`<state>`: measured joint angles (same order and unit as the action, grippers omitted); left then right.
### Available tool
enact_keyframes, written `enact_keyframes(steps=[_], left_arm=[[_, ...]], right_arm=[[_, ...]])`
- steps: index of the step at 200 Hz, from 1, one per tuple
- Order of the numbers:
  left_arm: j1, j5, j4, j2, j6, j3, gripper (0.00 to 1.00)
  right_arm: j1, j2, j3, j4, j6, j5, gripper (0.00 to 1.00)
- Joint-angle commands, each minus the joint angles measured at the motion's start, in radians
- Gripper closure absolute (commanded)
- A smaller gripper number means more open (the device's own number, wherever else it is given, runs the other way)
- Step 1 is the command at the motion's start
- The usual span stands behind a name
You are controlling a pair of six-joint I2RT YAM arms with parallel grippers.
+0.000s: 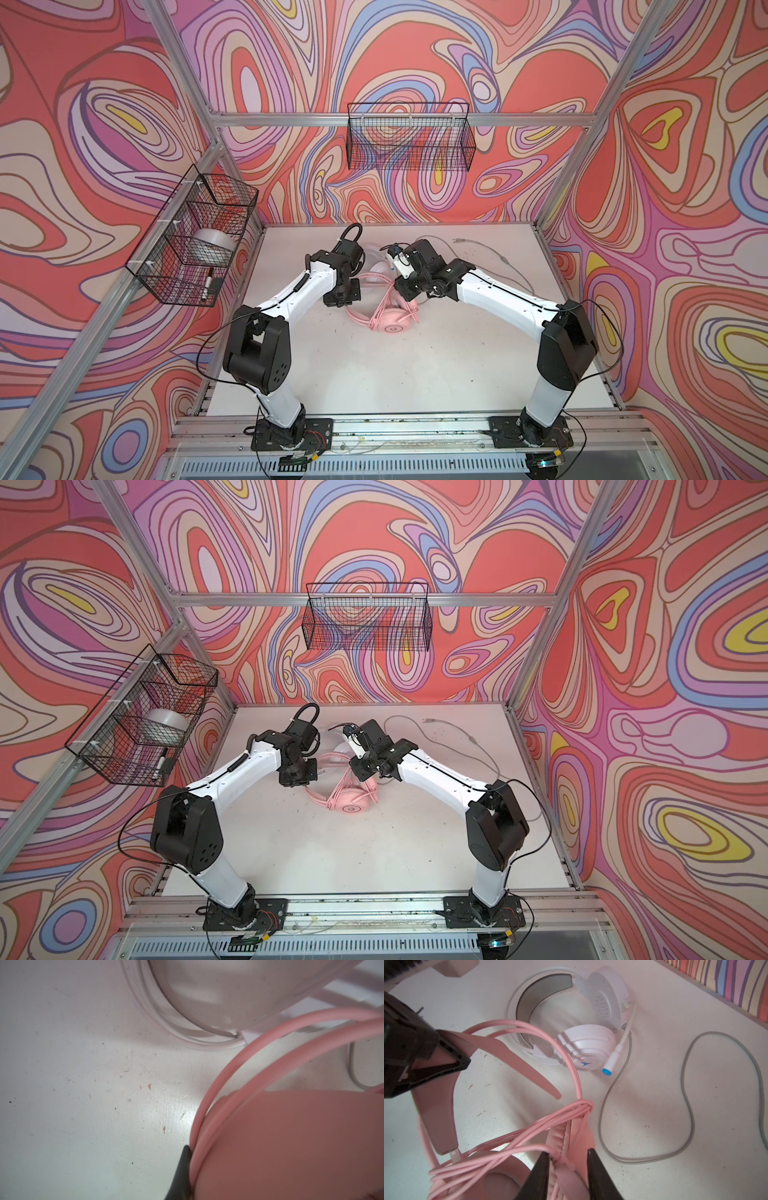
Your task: Wrap the headphones
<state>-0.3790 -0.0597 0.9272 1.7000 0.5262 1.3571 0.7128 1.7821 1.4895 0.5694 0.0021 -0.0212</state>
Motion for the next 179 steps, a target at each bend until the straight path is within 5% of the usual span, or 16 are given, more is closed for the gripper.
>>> enact_keyframes(steps=[1,85,113,179], left_arm=[[0.003,0.026,0.048,0.006,-0.018,-0.009,1.00],[0.004,0.038,0.049,0.013,-0.024,-0.013,1.00],[0.004,0.049,0.047,0.018,-0.025,-0.012,1.00],[0.006,0.046,0.045,0.015,-0.017,-0.021,1.00]], right_arm=[[-0.018,-0.030,0.037,-0.023,0.015,0.043,0.65],[-0.072,0.024,0.090,0.019,0.040,-0.055,0.52],[-0.100,0.057,0.129,0.057,0.043,-0.155,0.50],[-0.124,0.032,0.121,0.018,0.065,-0.178,0.51]])
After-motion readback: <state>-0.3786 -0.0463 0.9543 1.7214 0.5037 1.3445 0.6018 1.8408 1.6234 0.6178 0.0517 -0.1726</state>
